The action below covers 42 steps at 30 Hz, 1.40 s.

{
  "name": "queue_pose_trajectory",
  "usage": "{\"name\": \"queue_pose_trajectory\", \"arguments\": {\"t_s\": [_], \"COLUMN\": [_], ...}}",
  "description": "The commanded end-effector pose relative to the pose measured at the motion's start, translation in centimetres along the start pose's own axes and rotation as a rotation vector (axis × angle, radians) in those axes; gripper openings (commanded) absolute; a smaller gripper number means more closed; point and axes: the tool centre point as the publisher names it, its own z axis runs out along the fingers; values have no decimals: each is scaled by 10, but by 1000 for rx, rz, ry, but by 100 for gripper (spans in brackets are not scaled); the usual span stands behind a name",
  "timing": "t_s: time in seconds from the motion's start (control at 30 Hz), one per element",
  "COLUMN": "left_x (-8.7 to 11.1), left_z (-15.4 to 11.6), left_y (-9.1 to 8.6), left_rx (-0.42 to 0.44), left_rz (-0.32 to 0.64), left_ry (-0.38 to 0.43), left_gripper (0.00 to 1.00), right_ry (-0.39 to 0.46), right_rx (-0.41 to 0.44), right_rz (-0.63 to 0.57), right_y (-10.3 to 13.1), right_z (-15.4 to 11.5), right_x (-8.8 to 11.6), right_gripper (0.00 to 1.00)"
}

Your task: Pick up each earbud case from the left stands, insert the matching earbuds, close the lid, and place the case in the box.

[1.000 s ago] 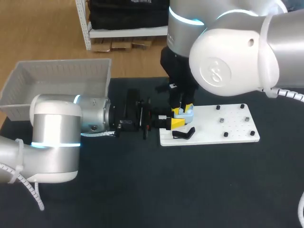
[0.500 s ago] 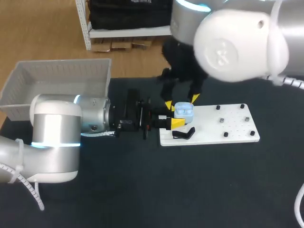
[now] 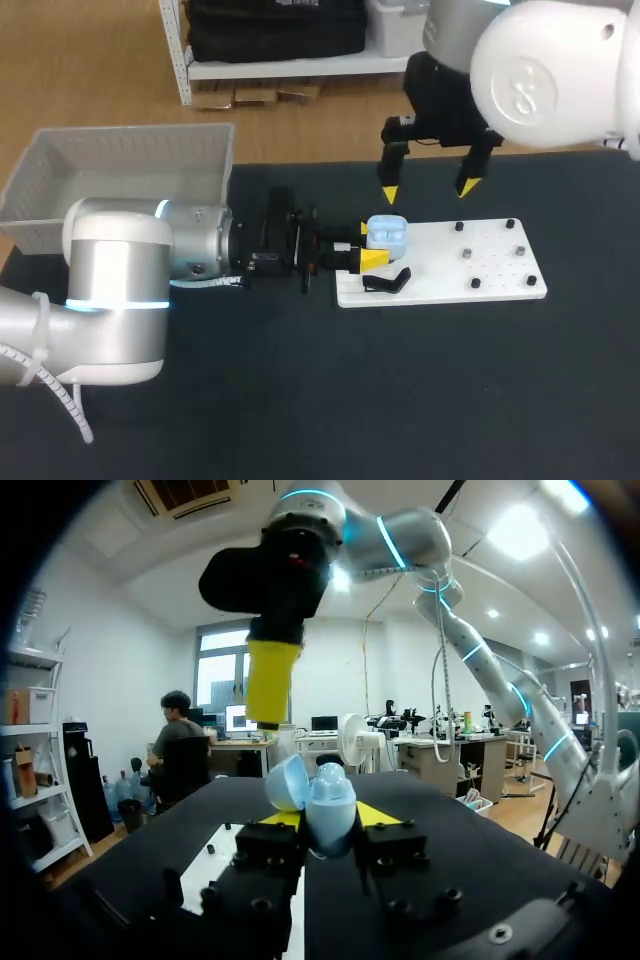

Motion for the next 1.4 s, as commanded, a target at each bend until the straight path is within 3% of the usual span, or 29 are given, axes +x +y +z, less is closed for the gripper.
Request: {"name": "queue_pose_trajectory", "arguments": {"t_s": [0.03, 0.27, 0.9, 1.13, 1.4], "left_x": [1, 1, 1, 1, 1], "left_z": [0, 0, 0, 0, 0], "left_y": [-2, -2, -2, -2, -2], "left_rx": [-6, -6, -6, -6, -6], "left_rz": [3, 3, 3, 3, 3], "left_ry": [-3, -3, -3, -3, -3], "left_gripper": [0, 0, 0, 0, 0], "right_ry": [10, 33, 93, -42, -163], "right_rx": [-8, -13, -41, -46, -42], "right_rz": [11, 25, 5, 31, -19], "right_y": [-6, -12, -5, -21, -40], "right_z": [8, 21, 29, 2, -26], "right_x": [-9, -8, 26, 26, 43], "right_gripper": [100, 100, 100, 100, 100]}}
